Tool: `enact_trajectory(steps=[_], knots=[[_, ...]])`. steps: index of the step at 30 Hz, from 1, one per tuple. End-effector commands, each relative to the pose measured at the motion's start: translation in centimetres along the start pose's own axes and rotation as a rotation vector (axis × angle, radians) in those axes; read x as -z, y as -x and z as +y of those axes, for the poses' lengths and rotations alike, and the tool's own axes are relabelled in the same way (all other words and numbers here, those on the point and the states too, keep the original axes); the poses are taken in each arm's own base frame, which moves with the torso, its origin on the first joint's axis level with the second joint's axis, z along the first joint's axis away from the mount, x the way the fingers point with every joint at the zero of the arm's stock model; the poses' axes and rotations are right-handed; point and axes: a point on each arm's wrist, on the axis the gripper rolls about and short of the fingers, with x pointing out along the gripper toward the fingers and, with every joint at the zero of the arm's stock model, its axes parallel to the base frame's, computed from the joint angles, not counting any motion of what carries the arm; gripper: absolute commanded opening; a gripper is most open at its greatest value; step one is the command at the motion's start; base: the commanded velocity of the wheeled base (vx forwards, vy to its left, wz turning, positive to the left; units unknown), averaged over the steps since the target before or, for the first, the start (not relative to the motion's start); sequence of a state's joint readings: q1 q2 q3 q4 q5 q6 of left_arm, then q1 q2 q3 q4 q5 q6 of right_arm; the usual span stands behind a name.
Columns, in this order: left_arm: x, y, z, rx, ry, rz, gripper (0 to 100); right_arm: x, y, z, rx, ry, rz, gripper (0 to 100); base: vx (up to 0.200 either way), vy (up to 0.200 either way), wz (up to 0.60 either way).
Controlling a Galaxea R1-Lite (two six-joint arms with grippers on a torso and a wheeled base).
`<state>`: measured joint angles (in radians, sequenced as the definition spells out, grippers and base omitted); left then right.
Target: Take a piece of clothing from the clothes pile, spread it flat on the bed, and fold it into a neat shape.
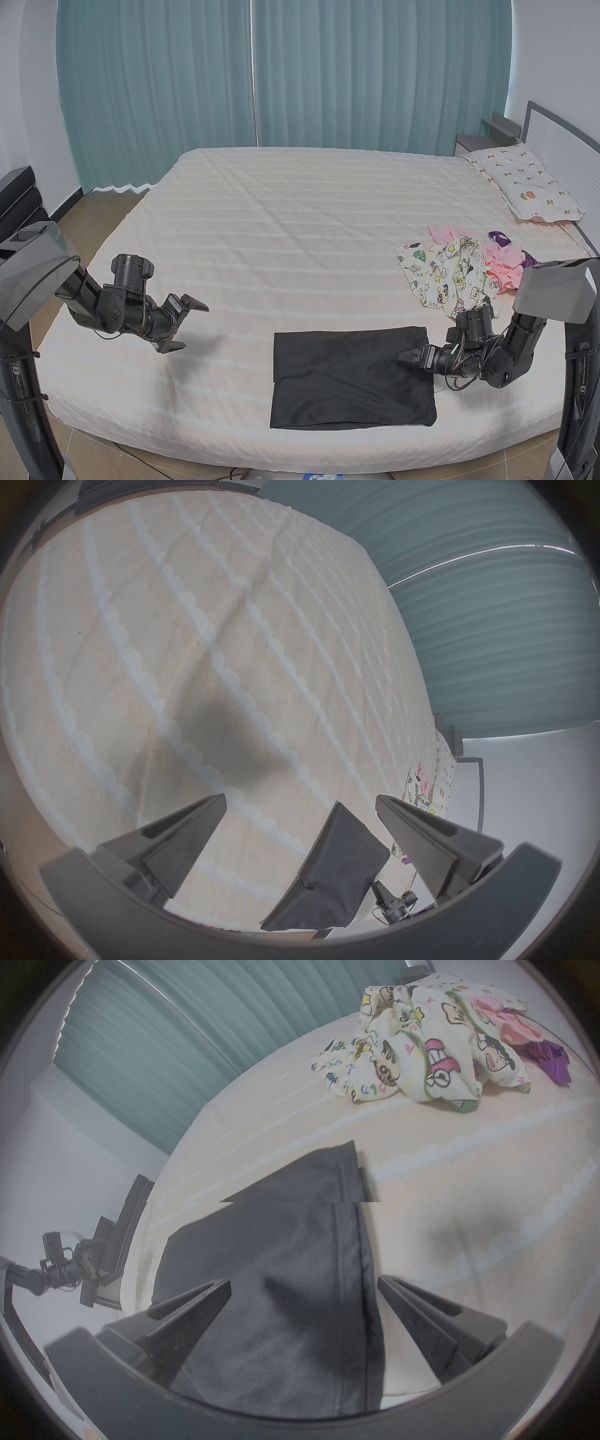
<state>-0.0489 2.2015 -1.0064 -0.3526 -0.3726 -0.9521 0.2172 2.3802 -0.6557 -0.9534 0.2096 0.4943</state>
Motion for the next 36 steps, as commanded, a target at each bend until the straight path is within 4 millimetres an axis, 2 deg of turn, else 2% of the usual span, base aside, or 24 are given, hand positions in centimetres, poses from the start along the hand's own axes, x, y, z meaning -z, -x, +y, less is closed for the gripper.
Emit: enact_trajectory(steps=[1, 13, 20, 21, 29, 36], knots=[[0.0, 0.0, 0.0, 0.000, 0.000, 0.000, 100, 0.7, -0.3, 0.3, -0.004, 0.010, 0.023, 100, 0.000, 0.000, 0.00], [0.0, 0.0, 0.0, 0.000, 0.000, 0.000, 100, 2.3, -1.2, 2.6, -0.048, 0.069, 0.063, 100, 0.000, 0.000, 0.00], [0.0, -0.1, -0.1, 0.002, -0.003, 0.000, 100, 2.7, -1.4, 3.0, -0.057, 0.094, 0.073, 100, 0.000, 0.000, 0.00], [0.0, -0.1, -0.1, 0.002, -0.003, 0.000, 100, 2.7, -1.5, 3.0, -0.057, 0.096, 0.075, 0, 0.000, 0.000, 0.00], [0.0, -0.1, -0.1, 0.001, -0.004, -0.001, 100, 2.6, -1.3, 3.0, -0.059, 0.093, 0.072, 0, 0.000, 0.000, 0.00], [0.0, -0.1, 0.0, 0.000, -0.002, 0.000, 100, 1.8, -0.3, 2.8, -0.068, 0.014, 0.046, 0, 0.000, 0.000, 0.00]])
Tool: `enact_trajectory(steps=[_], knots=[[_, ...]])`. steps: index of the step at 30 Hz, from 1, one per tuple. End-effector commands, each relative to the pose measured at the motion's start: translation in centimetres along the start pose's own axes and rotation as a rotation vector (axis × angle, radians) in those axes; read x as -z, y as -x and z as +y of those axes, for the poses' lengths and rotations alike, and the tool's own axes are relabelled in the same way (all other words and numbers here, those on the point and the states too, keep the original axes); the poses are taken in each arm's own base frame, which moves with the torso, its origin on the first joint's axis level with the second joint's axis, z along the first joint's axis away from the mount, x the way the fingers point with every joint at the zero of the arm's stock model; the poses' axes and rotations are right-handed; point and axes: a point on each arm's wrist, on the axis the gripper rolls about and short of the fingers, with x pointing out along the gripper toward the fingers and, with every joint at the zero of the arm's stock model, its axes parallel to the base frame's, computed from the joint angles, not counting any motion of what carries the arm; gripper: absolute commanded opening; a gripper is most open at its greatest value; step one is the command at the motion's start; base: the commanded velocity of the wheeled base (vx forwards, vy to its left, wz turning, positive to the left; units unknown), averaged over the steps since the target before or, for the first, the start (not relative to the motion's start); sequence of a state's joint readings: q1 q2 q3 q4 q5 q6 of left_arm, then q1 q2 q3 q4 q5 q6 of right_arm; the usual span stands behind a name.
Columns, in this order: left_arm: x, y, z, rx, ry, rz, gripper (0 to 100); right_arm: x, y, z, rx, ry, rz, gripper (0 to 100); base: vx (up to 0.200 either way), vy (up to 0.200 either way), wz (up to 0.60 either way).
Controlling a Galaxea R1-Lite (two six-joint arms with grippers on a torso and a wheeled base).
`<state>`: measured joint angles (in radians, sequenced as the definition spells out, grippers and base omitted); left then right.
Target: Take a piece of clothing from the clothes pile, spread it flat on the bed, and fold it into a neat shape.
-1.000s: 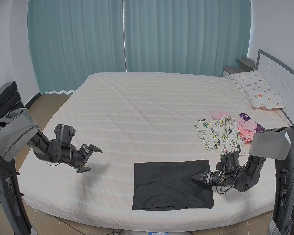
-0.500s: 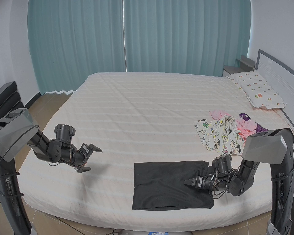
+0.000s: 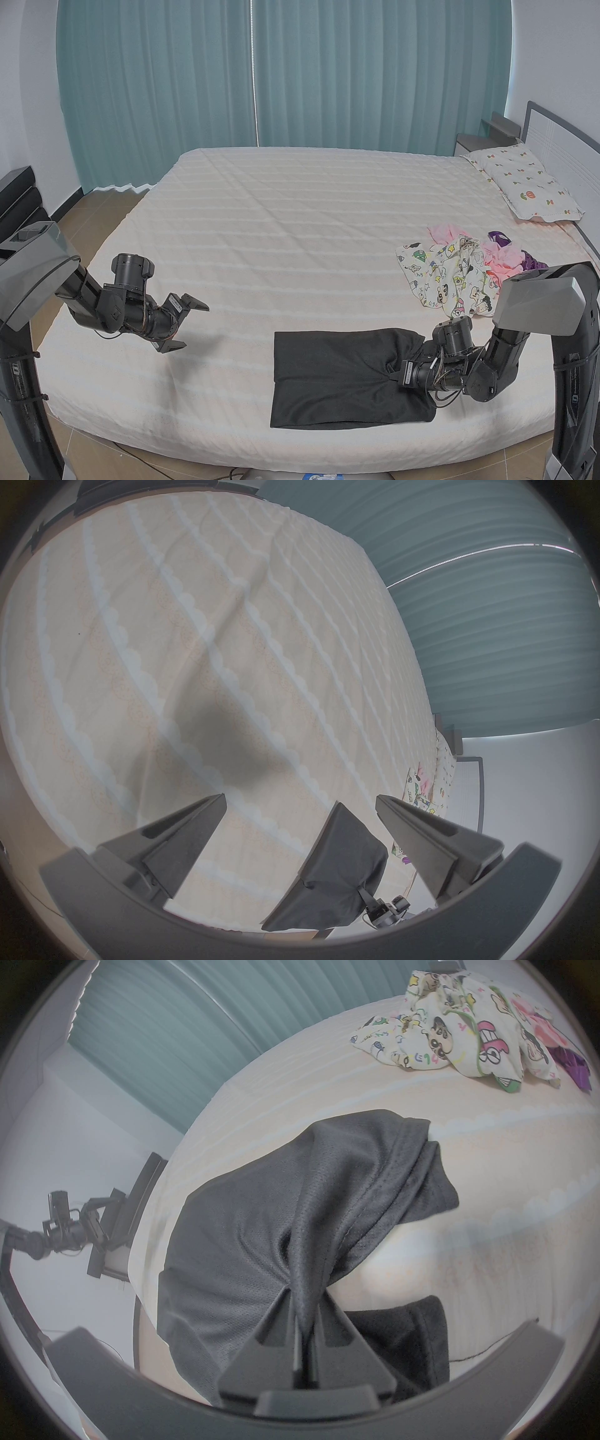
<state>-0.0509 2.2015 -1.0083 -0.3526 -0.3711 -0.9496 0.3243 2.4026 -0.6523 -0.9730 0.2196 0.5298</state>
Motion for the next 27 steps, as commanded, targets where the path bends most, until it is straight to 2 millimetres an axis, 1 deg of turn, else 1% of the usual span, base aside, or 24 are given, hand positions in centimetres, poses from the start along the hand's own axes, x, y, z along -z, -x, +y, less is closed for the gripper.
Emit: enact_trajectory(steps=[1, 2, 3, 9, 17, 24, 27], knots=[[0.0, 0.0, 0.0, -0.001, 0.001, 0.001, 100, -0.5, 0.9, 0.1, -0.007, -0.026, -0.018, 0, 0.000, 0.000, 0.00], [0.0, 0.0, 0.0, -0.001, 0.001, 0.001, 100, -0.5, 0.9, 0.1, -0.007, -0.027, -0.020, 0, 0.000, 0.000, 0.00], [0.0, 0.0, 0.0, -0.001, 0.002, 0.001, 100, -0.6, 1.4, 0.2, -0.018, -0.033, -0.017, 0, 0.000, 0.000, 0.00], [0.0, 0.0, 0.0, -0.001, 0.002, 0.001, 100, -0.7, 1.8, -0.2, -0.027, -0.043, -0.012, 0, -0.200, 0.000, 0.00], [0.0, 0.0, 0.1, -0.001, 0.004, 0.003, 100, -1.1, 1.9, -0.5, -0.021, -0.052, -0.023, 0, 0.000, 0.000, 0.00], [0.0, 0.0, 0.0, 0.000, 0.004, 0.002, 100, -1.8, 1.9, -0.8, -0.023, -0.059, -0.051, 0, 0.000, 0.000, 0.00], [0.0, 0.0, 0.0, 0.000, 0.003, 0.000, 100, -2.0, 1.9, -1.0, -0.018, -0.064, -0.054, 0, 0.000, -0.200, 0.00]])
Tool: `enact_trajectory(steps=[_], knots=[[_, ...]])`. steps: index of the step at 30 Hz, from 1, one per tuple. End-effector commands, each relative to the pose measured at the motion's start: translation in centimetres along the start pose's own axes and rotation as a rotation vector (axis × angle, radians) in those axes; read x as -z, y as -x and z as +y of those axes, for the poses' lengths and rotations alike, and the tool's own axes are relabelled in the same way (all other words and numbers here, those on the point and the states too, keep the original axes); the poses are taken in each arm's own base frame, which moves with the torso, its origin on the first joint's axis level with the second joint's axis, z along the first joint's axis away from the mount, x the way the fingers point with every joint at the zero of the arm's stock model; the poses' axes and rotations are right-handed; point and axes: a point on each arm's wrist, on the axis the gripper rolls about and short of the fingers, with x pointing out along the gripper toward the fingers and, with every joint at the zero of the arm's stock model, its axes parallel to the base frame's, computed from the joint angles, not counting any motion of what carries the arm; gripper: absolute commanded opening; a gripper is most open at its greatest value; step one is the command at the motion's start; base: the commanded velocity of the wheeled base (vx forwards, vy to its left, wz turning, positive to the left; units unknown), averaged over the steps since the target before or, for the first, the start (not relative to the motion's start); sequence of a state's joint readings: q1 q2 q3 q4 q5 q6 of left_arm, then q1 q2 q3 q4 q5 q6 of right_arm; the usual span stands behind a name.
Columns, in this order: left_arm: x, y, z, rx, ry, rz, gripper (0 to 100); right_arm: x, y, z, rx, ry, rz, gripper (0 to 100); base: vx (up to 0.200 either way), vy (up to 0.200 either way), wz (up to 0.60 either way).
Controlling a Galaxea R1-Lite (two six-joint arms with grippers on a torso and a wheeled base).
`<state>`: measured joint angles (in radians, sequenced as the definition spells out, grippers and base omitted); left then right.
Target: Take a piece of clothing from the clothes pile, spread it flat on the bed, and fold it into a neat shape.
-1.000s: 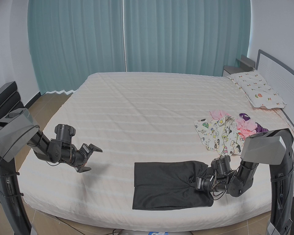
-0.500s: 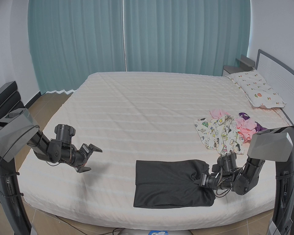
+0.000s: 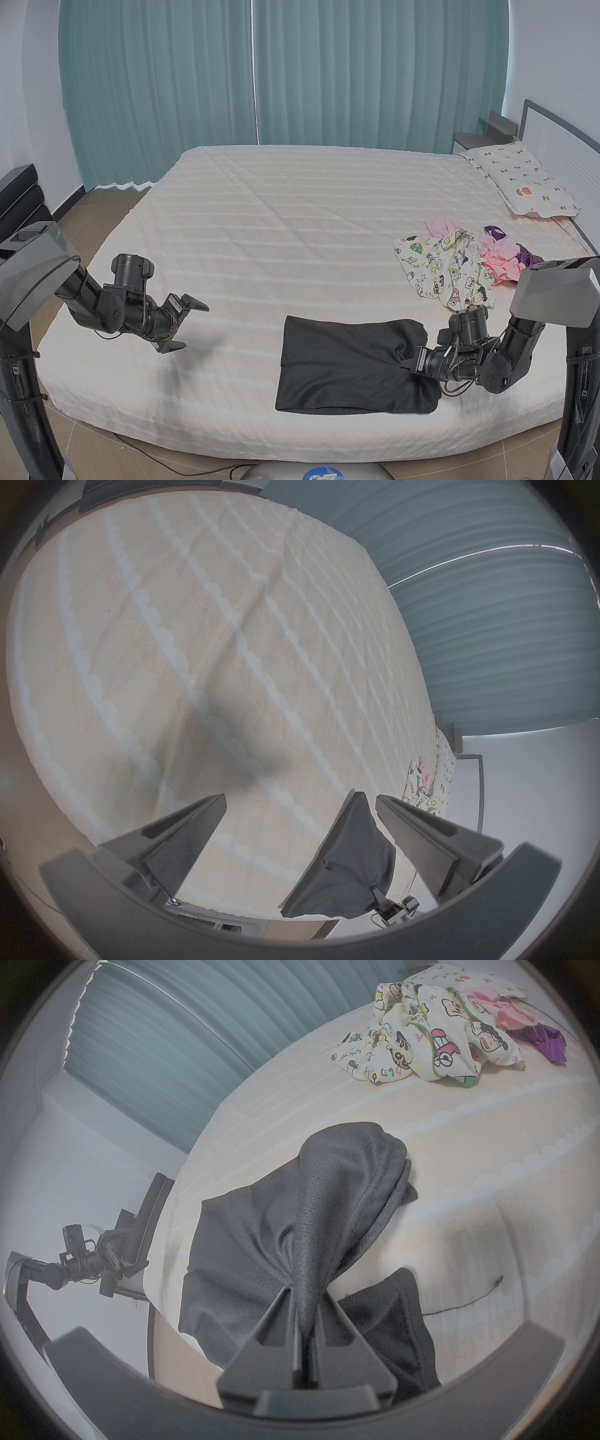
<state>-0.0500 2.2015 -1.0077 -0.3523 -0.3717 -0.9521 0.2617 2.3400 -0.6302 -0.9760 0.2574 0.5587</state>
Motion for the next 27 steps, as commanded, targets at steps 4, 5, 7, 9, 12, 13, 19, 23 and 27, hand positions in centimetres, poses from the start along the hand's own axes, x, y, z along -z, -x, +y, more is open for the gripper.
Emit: enact_trajectory(steps=[4, 5, 7, 9, 12, 13, 19, 23, 27], knots=[[0.02, -0.05, 0.01, -0.001, -0.001, 0.000, 100, -0.34, 0.19, -0.33, 0.006, -0.007, -0.011, 0, 0.000, -0.200, 0.00], [0.02, -0.05, 0.01, -0.001, -0.001, 0.000, 100, -0.34, 0.19, -0.33, 0.007, -0.007, -0.012, 0, 0.000, -0.200, 0.00], [0.02, -0.05, 0.01, -0.001, -0.001, 0.000, 100, -0.30, 0.21, -0.35, 0.008, -0.007, -0.010, 0, 0.000, -0.200, 0.00], [0.02, -0.05, 0.01, -0.001, -0.001, 0.000, 100, -0.37, 0.22, -0.31, 0.006, -0.006, -0.013, 0, 0.000, -0.200, 0.00], [0.02, -0.05, 0.01, -0.001, -0.001, 0.000, 100, -0.39, 0.29, -0.27, 0.006, -0.006, -0.014, 0, 0.000, -0.200, 0.00], [0.02, -0.05, 0.01, 0.000, -0.001, 0.002, 100, -0.47, 0.39, -0.31, 0.007, -0.007, -0.017, 0, 0.000, -0.200, 0.00], [0.02, -0.05, 0.01, -0.001, -0.001, 0.000, 100, -0.63, 0.64, -0.51, 0.010, -0.013, -0.021, 0, 0.000, -0.200, 0.00], [0.02, -0.05, 0.01, -0.001, -0.001, 0.000, 100, -0.62, 0.68, -0.50, 0.010, -0.013, -0.021, 0, 0.000, -0.200, 0.00], [0.02, -0.05, 0.01, -0.001, -0.001, 0.000, 100, -0.76, 0.86, -0.41, 0.008, -0.013, -0.027, 0, 0.000, -0.200, 0.00]])
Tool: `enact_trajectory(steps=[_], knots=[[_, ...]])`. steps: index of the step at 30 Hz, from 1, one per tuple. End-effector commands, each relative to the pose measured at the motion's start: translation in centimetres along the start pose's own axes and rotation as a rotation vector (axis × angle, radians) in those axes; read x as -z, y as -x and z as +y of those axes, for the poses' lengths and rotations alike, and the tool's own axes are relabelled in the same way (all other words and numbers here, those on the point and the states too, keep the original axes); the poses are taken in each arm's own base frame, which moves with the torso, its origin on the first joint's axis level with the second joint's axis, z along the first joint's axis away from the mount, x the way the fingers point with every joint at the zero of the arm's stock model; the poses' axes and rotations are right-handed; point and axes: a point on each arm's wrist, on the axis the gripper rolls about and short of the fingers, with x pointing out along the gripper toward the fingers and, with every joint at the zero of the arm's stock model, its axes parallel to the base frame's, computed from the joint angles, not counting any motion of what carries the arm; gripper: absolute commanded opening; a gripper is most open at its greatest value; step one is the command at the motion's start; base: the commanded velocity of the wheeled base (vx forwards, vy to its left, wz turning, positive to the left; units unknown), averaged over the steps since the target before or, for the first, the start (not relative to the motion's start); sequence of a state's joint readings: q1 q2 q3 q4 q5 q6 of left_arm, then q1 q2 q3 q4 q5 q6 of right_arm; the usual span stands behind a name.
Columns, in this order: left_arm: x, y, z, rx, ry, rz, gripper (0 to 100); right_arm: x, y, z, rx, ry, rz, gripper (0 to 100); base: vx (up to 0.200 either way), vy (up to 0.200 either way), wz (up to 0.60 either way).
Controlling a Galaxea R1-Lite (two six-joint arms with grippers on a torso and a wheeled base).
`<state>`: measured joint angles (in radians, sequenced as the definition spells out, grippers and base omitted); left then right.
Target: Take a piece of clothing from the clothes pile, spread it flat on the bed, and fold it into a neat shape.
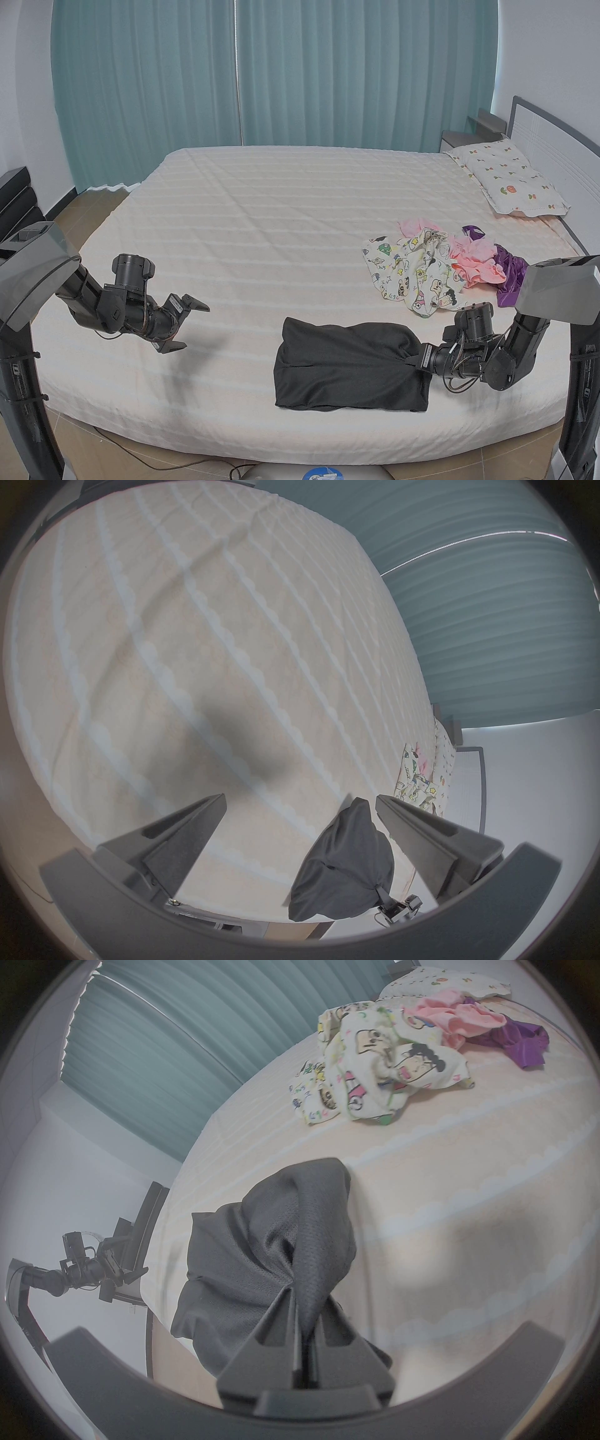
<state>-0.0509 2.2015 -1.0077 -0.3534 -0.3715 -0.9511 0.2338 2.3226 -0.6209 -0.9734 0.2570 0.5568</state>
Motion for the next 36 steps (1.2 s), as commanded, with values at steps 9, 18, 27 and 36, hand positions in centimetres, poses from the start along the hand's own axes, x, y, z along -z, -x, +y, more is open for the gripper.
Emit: enact_trajectory(steps=[9, 18, 27, 36], knots=[[0.00, -0.03, 0.04, -0.002, 0.001, 0.001, 100, -0.13, 0.31, 0.09, -0.002, 0.001, -0.004, 0, 0.000, -0.200, 0.00], [-0.03, -0.03, 0.00, 0.000, 0.000, 0.000, 100, -0.27, 0.64, 0.41, -0.008, 0.003, -0.007, 0, 0.000, -0.200, 0.00], [-0.03, -0.03, 0.00, 0.000, 0.000, 0.000, 100, 0.08, 0.16, 0.47, -0.003, 0.007, 0.013, 100, 0.000, -0.133, 0.00], [-0.03, -0.03, 0.00, 0.000, -0.001, 0.000, 100, 0.03, 0.55, 0.41, 0.011, 0.003, 0.011, 100, 0.000, 0.000, 0.00]])
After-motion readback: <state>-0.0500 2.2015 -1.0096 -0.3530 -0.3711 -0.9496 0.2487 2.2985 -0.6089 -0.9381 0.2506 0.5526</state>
